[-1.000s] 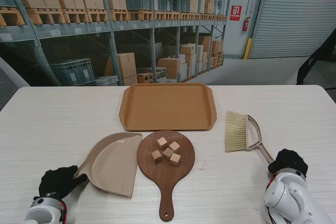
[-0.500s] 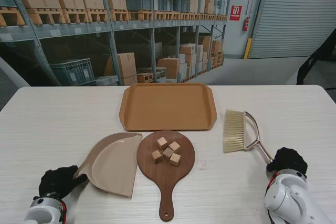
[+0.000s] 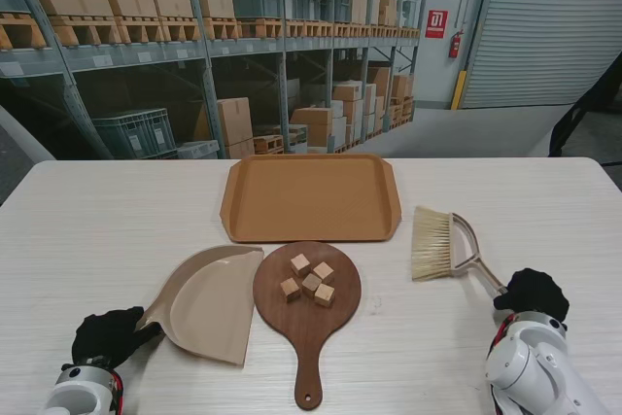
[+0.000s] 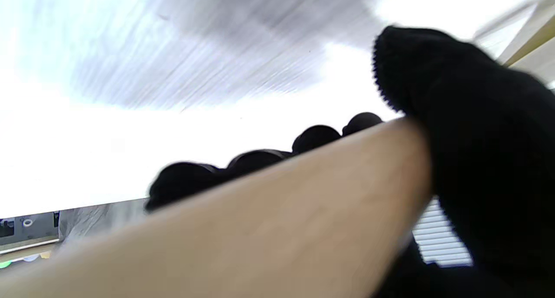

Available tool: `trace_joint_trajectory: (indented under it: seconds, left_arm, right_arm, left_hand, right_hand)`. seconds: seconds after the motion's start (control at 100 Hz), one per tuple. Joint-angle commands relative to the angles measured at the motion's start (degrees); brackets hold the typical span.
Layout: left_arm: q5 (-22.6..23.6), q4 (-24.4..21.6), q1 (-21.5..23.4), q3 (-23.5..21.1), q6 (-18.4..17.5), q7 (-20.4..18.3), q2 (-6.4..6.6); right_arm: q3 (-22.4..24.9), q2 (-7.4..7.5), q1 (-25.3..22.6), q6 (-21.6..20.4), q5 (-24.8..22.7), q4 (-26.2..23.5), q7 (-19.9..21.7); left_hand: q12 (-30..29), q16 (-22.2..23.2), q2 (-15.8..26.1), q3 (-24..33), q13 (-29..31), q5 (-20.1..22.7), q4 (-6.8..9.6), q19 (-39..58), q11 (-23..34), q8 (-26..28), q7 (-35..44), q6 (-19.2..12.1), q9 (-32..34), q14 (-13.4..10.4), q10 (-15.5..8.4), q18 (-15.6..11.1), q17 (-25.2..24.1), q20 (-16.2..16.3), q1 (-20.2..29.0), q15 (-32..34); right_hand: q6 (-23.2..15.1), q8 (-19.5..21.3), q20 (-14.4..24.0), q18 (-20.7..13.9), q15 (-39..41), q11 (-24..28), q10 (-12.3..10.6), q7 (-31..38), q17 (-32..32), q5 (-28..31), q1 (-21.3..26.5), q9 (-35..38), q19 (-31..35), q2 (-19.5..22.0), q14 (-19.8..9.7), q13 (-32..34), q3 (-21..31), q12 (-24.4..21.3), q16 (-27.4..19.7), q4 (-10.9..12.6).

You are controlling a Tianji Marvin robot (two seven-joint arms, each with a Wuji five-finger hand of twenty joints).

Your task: Sweep wood blocks off a wooden cutting board into a dustpan and pour them into a container

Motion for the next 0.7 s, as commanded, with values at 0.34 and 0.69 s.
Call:
trace_joint_trajectory:
  seconds: [0.34,0.69]
  left_arm:
    - [0.1,0.3,0.5,0.0,0.1,-1.1,-0.13]
    - [-0.1,0.4,0.5,-0.1,0.1,-1.0,-0.15]
  right_arm:
    - [0.9,-1.84,-1.4,0.4,3.2,-3.2,-3.6]
    - [2.5,-1.56,-4.1,-1.1,1.3,-9.2,-3.5]
  left_hand:
    - [1.4,-0.6,10.6,4.6,5.2,5.1,1.68,3.2,6.8,-0.6,3.9,0.3,5.6,-8.2,-8.8,0.2,0.1,1.5,6.9,1.1]
    - [1.4,-0.6,10.7,4.5,5.2,5.1,1.63,3.2,6.8,-0.7,3.9,0.3,5.6,-8.1,-8.7,0.3,0.1,1.5,7.0,1.0]
  right_hand:
    - [-14.4,2.6,1.6,-6.6,7.4,1.7,1.0,14.2,3.9,11.6,12.9,4.2,11.8,3.8,-5.0,2.3,44.6,1.5,1.9,5.1]
    - [-13.9,3.0,1.4,-6.6,8.1,2.0,1.3,14.8,3.8,11.9,14.1,4.8,12.3,0.9,-4.9,2.2,44.6,2.1,2.4,4.7]
